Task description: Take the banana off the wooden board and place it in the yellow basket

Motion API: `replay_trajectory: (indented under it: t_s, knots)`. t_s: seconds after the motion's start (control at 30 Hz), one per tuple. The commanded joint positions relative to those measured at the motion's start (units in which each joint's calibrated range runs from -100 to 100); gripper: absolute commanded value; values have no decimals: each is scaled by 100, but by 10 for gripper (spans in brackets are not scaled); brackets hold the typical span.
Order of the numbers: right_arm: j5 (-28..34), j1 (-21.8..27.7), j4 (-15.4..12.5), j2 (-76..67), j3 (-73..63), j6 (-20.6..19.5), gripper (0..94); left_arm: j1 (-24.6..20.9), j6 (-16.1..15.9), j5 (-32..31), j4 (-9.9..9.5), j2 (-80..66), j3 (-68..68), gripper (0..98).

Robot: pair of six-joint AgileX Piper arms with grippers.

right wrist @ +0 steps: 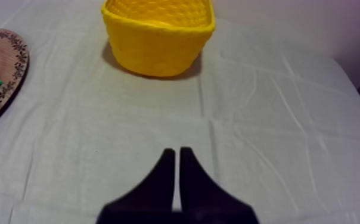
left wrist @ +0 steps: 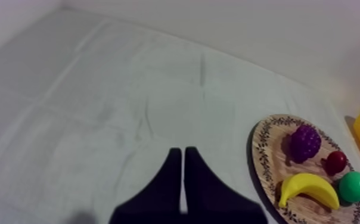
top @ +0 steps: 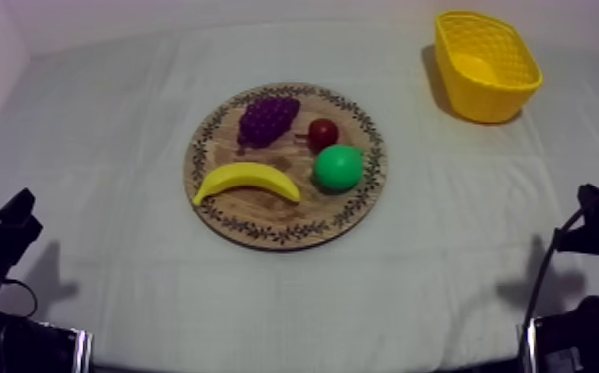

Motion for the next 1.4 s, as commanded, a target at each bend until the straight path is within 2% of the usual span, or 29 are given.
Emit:
replay_trajectory:
  t_s: [0.0,0.5,0.63,0.7,1.07,1.27,1.37]
  knots:
    - [7,-1,1,-3,5,1,4,0,0,0,3,-3,3,1]
    - [7,-1,1,-3,5,-4,4,0,0,0,3,-3,3,1]
    - [7,-1,1,-3,5,-499,4,0,-2,0,3,-3,3,1]
    - [7,-1,1,-3,5,-574,4,0,-3,0,3,-3,3,1]
    - [17,-114,1,-3,5,10,4,0,1,0,3,-3,3,1]
    - [-25,-223,-332,61,-268,717,3,0,-1,0,3,-3,3,1]
    - [-34,-327,-422,430,-753,905,3,0,-1,0,3,-3,3,1]
